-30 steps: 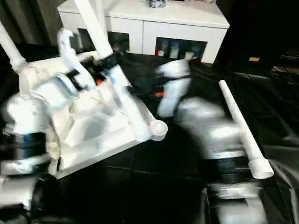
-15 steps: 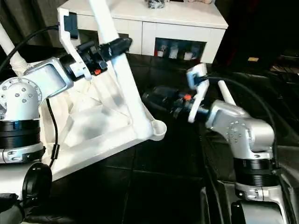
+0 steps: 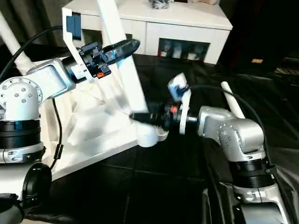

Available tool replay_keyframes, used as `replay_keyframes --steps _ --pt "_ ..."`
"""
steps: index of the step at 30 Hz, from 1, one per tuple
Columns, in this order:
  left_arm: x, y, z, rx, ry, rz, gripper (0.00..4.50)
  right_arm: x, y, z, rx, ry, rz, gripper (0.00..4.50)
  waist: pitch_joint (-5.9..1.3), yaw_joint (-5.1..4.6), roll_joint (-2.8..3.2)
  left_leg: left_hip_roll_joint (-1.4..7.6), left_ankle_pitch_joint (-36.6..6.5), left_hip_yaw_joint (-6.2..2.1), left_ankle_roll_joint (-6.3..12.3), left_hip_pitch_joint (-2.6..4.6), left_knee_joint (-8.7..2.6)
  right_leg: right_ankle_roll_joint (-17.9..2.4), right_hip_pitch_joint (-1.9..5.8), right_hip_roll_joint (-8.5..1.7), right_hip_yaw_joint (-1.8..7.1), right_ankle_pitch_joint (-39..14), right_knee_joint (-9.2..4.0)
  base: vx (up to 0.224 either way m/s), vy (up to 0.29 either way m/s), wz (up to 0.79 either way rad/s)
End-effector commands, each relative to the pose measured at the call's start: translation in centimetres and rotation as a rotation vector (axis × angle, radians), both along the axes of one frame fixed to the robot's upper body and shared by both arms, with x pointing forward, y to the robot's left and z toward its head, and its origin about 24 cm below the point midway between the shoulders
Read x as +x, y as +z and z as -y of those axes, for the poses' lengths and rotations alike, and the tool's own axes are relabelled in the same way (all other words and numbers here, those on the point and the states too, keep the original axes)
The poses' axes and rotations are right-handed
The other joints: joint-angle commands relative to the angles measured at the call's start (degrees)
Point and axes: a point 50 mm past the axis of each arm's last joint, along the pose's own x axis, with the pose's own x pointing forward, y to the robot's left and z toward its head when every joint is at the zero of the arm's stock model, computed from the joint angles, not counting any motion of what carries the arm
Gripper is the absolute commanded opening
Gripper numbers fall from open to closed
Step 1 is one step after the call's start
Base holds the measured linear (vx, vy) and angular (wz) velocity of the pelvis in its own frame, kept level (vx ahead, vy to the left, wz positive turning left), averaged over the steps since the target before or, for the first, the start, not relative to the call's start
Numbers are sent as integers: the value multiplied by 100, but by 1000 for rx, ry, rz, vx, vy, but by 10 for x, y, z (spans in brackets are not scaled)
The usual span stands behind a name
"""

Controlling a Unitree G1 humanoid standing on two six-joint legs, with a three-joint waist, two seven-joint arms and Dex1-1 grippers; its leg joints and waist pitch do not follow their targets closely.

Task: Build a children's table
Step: Pick table leg

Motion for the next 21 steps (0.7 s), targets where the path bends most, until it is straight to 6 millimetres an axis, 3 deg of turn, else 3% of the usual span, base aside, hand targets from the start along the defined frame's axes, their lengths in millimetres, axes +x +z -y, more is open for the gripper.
replay_keyframes --steps 1,2,6,10,11,15,16,17,20,21 --pt "-4 14 3 -4 -36 57 174 -1 0 1 -32 -13 4 247 -471 5 91 249 -589 -139 -85 83 -368 -1537 349 -356 231 -98 -345 0 0 0" --pt "-4 14 3 -3 -40 59 174 -1 0 0 -39 -15 3 218 -469 -4 77 248 -590 -138 -85 80 -371 -1523 352 -351 231 -112 -351 0 0 0" --pt "-3 13 3 -3 -36 59 174 -3 -2 0 -50 -12 4 199 -472 -6 69 253 -561 -139 -92 81 -372 -1520 347 -346 228 -94 -342 0 0 0" --pt "-1 9 2 -4 -15 50 174 -2 -6 -2 -86 -29 11 193 -472 -6 69 253 -576 -139 -97 83 -371 -1519 347 -349 230 -113 -344 0 0 0" --pt "-1 9 2 -2 -8 47 174 -1 -7 -3 -100 -35 13 192 -469 -10 31 256 -572 -134 -95 86 -376 -1513 348 -350 230 -133 -352 0 0 0" --pt "1 6 2 8 15 42 174 4 -10 -4 -125 -70 25 190 -467 -1 40 252 -552 -132 -90 81 -372 -1479 345 -356 236 -196 -350 0 0 0" --pt "2 5 1 12 28 37 174 5 -11 -4 -130 -83 32 190 -468 -7 11 255 -540 -128 -78 80 -372 -1475 344 -356 237 -193 -352 0 0 0" --pt "7 1 -1 41 95 4 174 10 -10 -5 -143 -129 78 189 -472 -5 26 262 -490 -136 -82 72 -371 -1467 340 -361 236 -155 -338 0 0 0" --pt "18 -7 -7 88 239 -27 243 18 -7 -10 -140 -228 131 188 -470 -19 28 252 -509 -135 -115 70 -373 -1415 340 -361 236 -239 -354 0 0 0" --pt "20 -11 -9 109 275 -25 243 22 -7 -12 -148 -276 156 188 -469 -26 82 255 -512 -145 -166 79 -375 -1360 320 -350 234 -254 -360 0 0 0"
